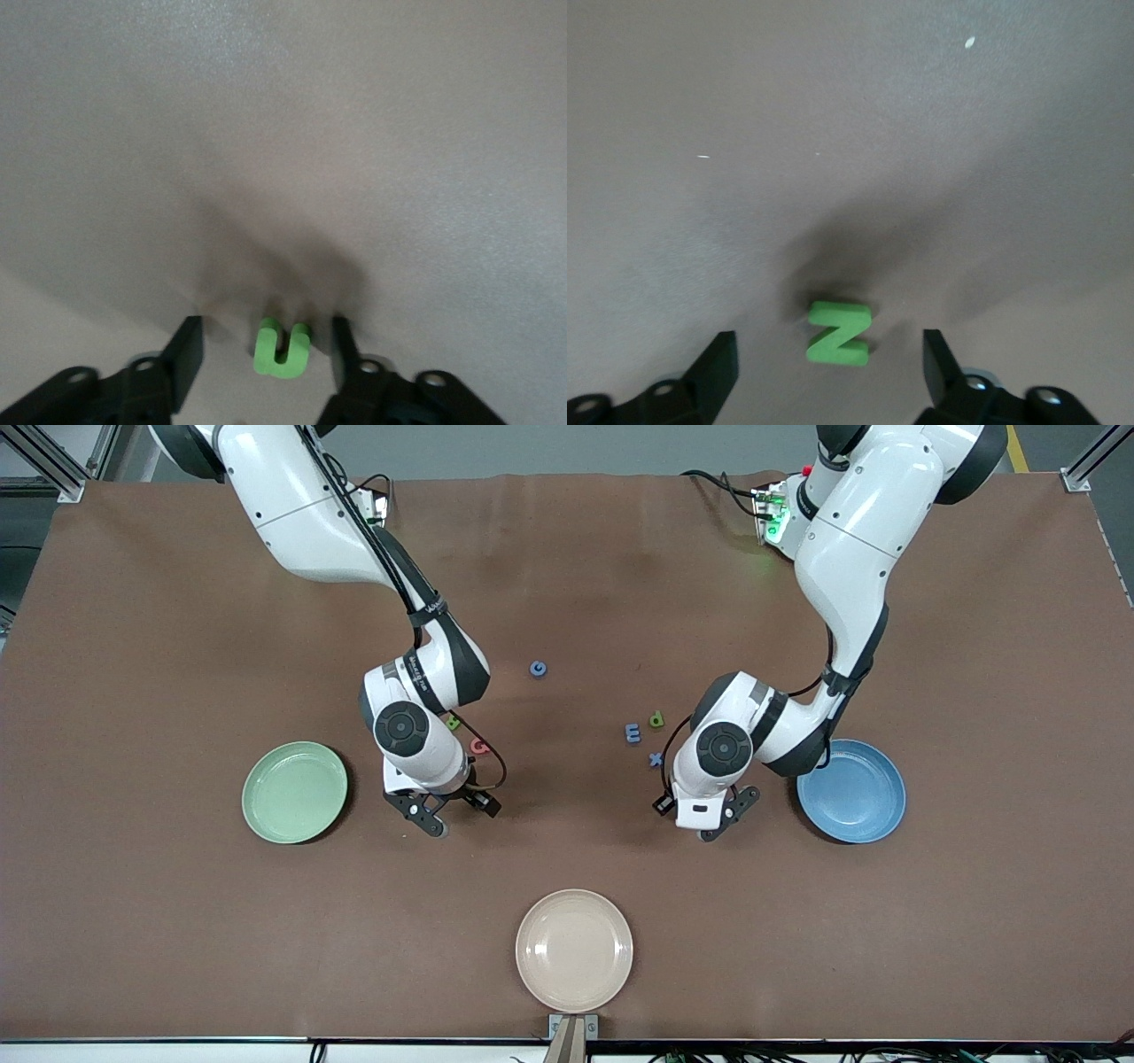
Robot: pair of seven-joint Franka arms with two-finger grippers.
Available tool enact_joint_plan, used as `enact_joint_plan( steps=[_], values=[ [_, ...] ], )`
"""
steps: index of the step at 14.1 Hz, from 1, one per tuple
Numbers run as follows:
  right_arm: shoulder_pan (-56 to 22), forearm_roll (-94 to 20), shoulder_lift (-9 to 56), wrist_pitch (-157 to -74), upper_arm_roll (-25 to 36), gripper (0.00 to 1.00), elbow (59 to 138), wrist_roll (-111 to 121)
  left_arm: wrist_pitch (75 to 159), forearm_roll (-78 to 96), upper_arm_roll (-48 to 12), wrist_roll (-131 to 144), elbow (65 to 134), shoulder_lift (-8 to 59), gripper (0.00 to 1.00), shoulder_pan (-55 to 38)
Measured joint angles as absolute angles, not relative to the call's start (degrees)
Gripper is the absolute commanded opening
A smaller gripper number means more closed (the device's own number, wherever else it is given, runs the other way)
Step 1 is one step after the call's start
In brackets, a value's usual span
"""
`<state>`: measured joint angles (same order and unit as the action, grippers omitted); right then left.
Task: Sort upper and lower case letters into plates
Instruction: 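Grasp the green u with the left gripper while the right gripper grasps the Z, then release the u onto the blue plate while the right gripper releases the Z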
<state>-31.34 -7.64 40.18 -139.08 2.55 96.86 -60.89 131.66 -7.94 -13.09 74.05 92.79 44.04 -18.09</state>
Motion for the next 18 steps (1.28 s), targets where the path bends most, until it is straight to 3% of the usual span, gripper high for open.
enact_joint_plan(
  steps=[2, 4, 6, 7, 9, 13, 18],
  values=[
    [-31.74, -7.63, 41.01, -140.55, 2.54, 0.57, 97.66, -61.05, 131.87, -7.94, -13.1, 74.17, 92.82, 43.97, 0.45, -18.1],
    [-32.01, -7.58, 41.32, -140.88, 2.62, 0.38, 97.83, -61.28, 132.76, -7.94, -13.12, 74.92, 92.97, 43.97, 0.33, -18.12],
    [-32.02, -7.58, 41.16, -140.89, 2.65, 0.09, 97.82, -61.35, 133.35, -7.94, -13.13, 76.16, 93.04, 43.96, 0.2, -18.18],
    [-32.02, -7.58, 41.11, -140.84, 2.67, 0.03, 97.82, -61.36, 133.68, -7.94, -13.15, 76.37, 93.04, 43.96, 0.15, -18.23],
    [-32.03, -7.31, 40.79, -140.63, 2.75, 0.0, 97.78, -61.38, 133.68, -7.94, -13.14, 76.6, 93.05, 43.94, 0.08, -18.26],
    [-31.95, -3.78, 40.14, -136.15, 4.37, 0.0, 97.88, -60.5, 133.53, -8.09, -13.09, 76.3, 93.88, 41.86, 0.08, -17.88],
    [-27.31, -3.2, 31.1, -126.25, 7.42, 0.0, 100.09, -46.49, 125.96, -8.36, -12.98, 58.46, 104.68, 27.28, 0.08, -11.03]
  ],
)
